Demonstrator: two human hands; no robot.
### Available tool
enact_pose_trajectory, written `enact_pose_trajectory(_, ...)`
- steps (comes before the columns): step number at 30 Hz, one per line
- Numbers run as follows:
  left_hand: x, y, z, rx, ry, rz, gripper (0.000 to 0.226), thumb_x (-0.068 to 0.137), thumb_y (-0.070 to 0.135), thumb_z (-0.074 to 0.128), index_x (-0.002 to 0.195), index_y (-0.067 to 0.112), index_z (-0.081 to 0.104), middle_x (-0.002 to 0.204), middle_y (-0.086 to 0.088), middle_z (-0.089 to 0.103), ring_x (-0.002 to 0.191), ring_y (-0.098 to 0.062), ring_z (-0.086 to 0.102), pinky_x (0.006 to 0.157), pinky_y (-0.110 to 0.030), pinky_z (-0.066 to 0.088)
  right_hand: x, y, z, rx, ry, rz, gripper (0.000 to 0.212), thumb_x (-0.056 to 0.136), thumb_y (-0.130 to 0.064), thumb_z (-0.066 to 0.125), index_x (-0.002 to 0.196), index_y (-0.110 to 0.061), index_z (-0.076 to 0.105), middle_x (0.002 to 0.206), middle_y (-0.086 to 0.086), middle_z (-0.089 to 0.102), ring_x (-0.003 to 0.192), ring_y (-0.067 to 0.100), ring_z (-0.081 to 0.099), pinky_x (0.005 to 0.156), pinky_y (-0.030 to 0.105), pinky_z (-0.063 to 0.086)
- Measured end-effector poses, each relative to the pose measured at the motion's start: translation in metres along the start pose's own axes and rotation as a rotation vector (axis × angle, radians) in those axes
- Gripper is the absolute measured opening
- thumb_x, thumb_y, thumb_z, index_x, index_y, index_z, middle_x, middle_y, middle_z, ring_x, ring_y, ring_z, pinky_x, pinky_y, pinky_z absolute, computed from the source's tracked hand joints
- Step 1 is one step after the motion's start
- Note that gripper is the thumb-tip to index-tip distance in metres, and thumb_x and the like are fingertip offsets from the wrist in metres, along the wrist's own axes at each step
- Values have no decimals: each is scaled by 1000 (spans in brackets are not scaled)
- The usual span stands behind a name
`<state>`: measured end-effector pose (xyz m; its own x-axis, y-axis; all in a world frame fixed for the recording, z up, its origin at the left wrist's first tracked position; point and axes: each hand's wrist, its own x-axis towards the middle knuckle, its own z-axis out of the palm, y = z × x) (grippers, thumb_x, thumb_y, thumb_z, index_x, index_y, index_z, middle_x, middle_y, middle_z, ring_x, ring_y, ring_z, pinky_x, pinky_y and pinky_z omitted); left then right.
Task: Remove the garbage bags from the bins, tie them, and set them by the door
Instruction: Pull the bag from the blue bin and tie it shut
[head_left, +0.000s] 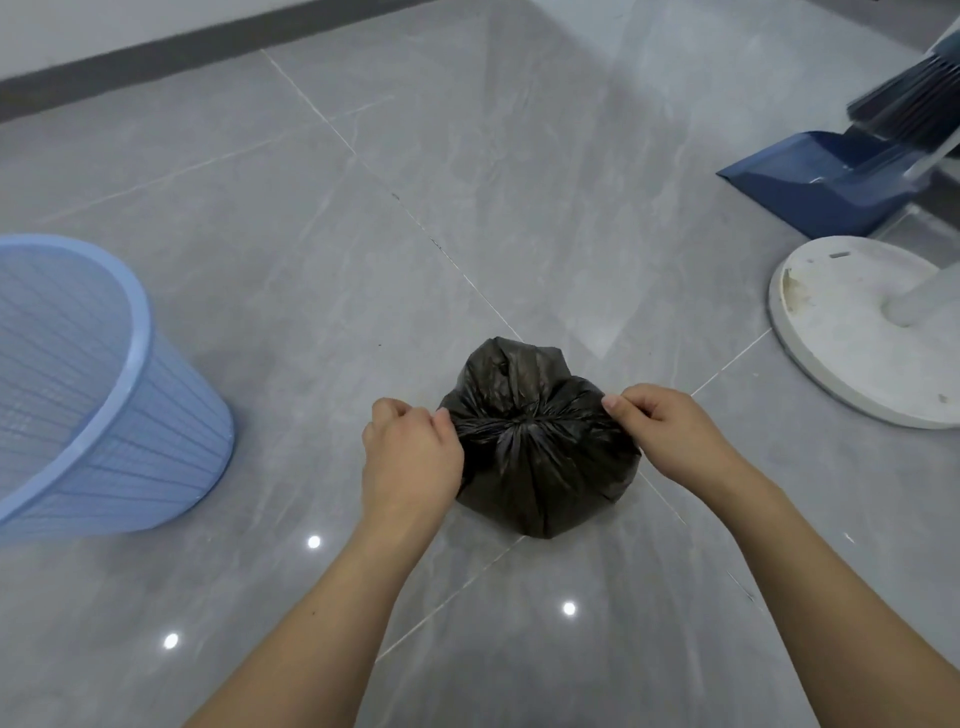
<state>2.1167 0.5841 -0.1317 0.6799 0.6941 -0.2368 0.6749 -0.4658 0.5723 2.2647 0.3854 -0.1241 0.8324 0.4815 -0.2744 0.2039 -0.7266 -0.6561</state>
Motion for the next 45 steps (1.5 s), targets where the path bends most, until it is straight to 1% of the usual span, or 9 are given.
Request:
enact_pose_trajectory(6,10,-9,17,-348,-55,111,33,100,39,41,86,13,55,110,3,48,100,4,48,85,-19,36,1,17,26,397,199,119,34,98,-30,51,83,-1,59,85,0,56,81,13,55,74,23,42)
enact_pose_trajectory(9,25,-8,26,-474,-52,136,29,97,51,42,101,25,53,105,2,57,97,-8,55,81,-25,43,2,20,40,745,285,237,21,99,-35,48,110,-18,55,103,-8,59,101,10,57,90,29,46)
enact_pose_trajectory(14,46,0,37,-521,-143,163,47,98,51,41,141,31,41,140,11,48,128,-2,44,105,-23,34,-8,17,77,891,558,343,58,85,-56,40,136,-27,44,141,-7,46,131,10,42,114,36,32)
enact_pose_trajectory(17,64,5,40,-526,-182,199,46,98,50,42,141,32,45,144,12,45,132,0,40,108,-22,32,-18,15,94,1020,619,434,72,77,-64,43,139,-29,42,143,-3,44,133,10,41,115,38,30)
enact_pose_trajectory(22,83,15,51,-558,-333,206,42,95,50,48,129,28,59,132,10,58,124,-4,52,109,-35,41,-29,5,113,1175,546,376,58,88,-45,48,143,-27,38,143,-7,45,129,5,44,105,25,37)
enact_pose_trajectory(29,69,18,59,-523,-358,118,24,96,38,51,100,25,70,98,9,71,96,-7,65,89,-34,53,-71,-18,151,1221,728,516,67,75,-61,50,136,-34,45,137,-7,52,127,10,49,109,39,39)
enact_pose_trajectory(35,62,21,58,-287,-267,-16,30,96,31,48,76,11,57,72,-1,59,70,-18,55,56,-28,38,-99,-25,150,1221,800,628,70,72,-62,49,136,-36,40,143,-8,45,129,8,45,113,40,35)
enact_pose_trajectory(39,52,32,52,-188,-354,-77,32,92,41,43,96,10,51,84,-1,59,76,-19,55,69,-35,40,-95,-29,140,1220,813,610,68,75,-65,48,138,-40,39,146,-7,43,133,12,43,114,41,34)
enact_pose_trajectory(45,54,37,49,-101,-340,254,46,92,55,32,106,22,61,100,1,63,95,-22,58,87,-42,48,-103,-37,135,1323,864,664,66,79,-67,45,141,-50,30,152,-12,35,136,9,37,116,40,30)
